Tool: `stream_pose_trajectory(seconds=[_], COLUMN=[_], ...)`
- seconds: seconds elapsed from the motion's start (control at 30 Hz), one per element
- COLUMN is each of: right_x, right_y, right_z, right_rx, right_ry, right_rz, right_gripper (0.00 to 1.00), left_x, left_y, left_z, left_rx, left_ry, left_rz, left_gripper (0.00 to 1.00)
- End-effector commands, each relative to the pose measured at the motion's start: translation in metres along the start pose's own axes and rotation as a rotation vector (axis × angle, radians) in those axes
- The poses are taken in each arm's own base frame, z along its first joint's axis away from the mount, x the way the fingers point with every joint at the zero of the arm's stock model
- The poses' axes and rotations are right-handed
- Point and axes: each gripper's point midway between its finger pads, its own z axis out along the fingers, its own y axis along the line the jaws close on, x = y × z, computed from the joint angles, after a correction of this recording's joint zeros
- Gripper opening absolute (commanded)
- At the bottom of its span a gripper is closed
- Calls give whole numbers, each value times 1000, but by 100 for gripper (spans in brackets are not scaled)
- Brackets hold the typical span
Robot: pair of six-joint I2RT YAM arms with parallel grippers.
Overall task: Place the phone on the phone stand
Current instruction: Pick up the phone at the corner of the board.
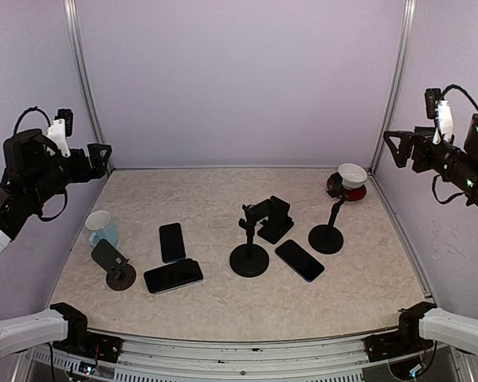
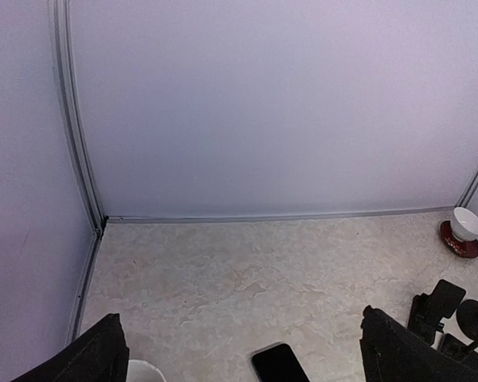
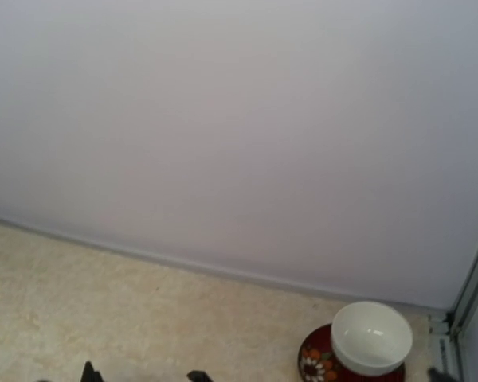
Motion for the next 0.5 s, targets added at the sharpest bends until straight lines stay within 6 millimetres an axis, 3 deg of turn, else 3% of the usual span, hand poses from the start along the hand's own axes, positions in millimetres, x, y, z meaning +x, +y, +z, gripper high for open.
stream_pose_trajectory(seconds=[0.0, 0.23, 0.47], right_x=[4, 27, 36], right_y=[8, 13, 37], right_z=[6, 17, 16], right_rx=[-45, -71, -213], right_ry=[22, 87, 103], right_rz=[22, 76, 31], right_gripper=[100, 100, 100], left_x=[6, 18, 22], left_y=[-3, -11, -26], left_z=[1, 3, -2], left_rx=[30, 83, 178], left_ry=[8, 30, 5], left_rz=[-32, -75, -119], left_gripper=[99, 99, 99])
